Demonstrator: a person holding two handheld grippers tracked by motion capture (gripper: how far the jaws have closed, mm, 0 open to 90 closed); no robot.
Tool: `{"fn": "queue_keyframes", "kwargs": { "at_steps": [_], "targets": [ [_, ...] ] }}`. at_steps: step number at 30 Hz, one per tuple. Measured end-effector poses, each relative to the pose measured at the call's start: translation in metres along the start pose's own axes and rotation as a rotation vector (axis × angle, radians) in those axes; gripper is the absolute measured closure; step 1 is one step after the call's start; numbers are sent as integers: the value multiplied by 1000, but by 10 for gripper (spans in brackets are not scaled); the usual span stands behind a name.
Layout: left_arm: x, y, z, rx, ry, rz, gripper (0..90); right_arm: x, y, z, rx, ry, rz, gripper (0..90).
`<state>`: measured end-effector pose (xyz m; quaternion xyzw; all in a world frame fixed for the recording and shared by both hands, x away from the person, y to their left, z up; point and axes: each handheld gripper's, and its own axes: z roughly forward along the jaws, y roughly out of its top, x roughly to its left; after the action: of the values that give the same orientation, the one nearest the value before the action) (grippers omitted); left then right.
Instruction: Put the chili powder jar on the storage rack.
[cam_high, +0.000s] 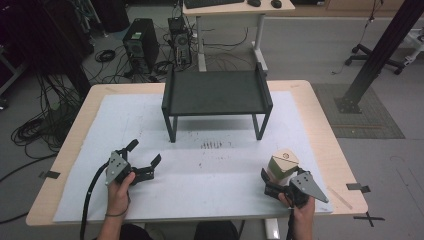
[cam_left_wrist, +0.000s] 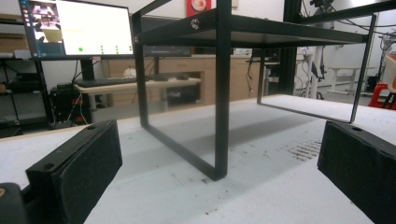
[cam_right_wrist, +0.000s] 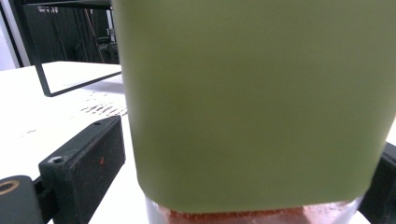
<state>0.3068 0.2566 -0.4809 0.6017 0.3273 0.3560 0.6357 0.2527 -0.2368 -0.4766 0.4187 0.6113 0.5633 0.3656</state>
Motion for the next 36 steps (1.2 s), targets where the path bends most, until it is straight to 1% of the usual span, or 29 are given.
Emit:
{"fn": "queue_keyframes", "kwargs": {
  "at_steps": [9,14,17,21,36],
  "targets": [
    [0,0,0,0,-1,2,2,0,0,-1,-11,-3,2,34],
    [0,0,0,-2,-1,1,2,0,-1,-1,-20,-6,1,19],
    [0,0,0,-1,-1,1,2,-1,-1,-3,-36,3,8,5],
    [0,0,0,-1,-1,1,2,0,-1,-2,-31,1,1,6],
    [0,0,0,-1,-2,1,2,0,-1,-2,-23,4,1,9]
  ]
}}
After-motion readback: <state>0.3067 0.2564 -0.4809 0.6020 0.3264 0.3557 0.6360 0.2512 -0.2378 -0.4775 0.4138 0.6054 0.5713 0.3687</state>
